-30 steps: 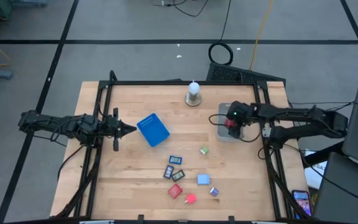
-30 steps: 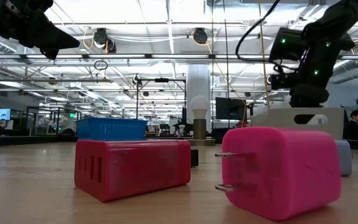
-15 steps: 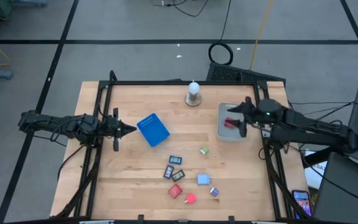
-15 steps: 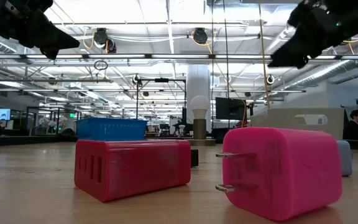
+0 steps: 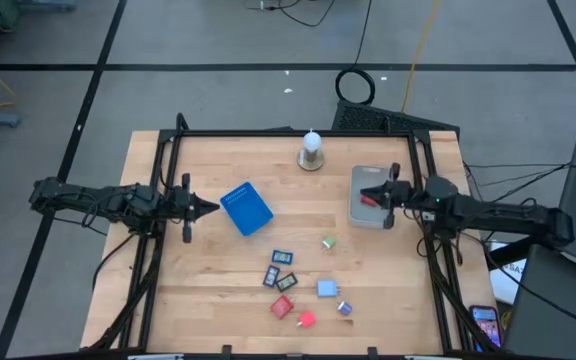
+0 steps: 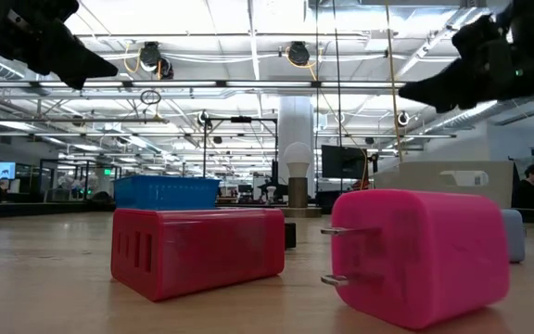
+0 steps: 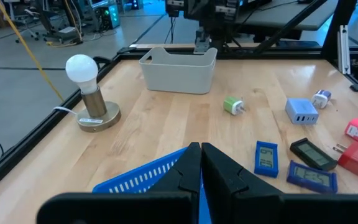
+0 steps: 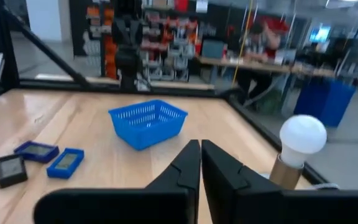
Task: Pick & Place Office items
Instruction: Put the green charger adapter into the gray bin
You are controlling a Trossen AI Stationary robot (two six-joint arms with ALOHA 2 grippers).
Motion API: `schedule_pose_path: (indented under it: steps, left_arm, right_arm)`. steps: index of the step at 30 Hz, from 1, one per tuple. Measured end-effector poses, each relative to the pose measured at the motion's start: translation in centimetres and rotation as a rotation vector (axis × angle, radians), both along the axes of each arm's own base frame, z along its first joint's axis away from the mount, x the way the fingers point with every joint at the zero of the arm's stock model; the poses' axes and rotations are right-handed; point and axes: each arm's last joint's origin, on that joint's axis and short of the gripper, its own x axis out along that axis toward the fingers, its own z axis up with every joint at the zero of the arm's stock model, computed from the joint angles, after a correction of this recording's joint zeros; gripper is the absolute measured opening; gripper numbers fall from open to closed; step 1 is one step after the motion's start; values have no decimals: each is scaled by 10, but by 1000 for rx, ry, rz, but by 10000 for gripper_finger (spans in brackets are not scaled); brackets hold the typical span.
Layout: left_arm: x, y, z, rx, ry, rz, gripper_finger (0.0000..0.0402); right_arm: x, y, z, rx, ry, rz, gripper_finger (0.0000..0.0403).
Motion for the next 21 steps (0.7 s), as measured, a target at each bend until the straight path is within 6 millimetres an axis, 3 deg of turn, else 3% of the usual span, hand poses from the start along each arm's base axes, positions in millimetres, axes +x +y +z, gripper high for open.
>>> schedule_pose_path:
  steps: [3,14,21]
  left_arm:
    - [0,0,0,2,5,4,17]
    - [-1,0,-2,15,23,13,17]
    - [-1,1,-2,1,22,17,17]
  right_arm:
    - [-2,1,-9,-9,-35,1,23]
    - [-2,6,-7,2,-65,179,1]
    - [-6,7,0,2,-128,182,1]
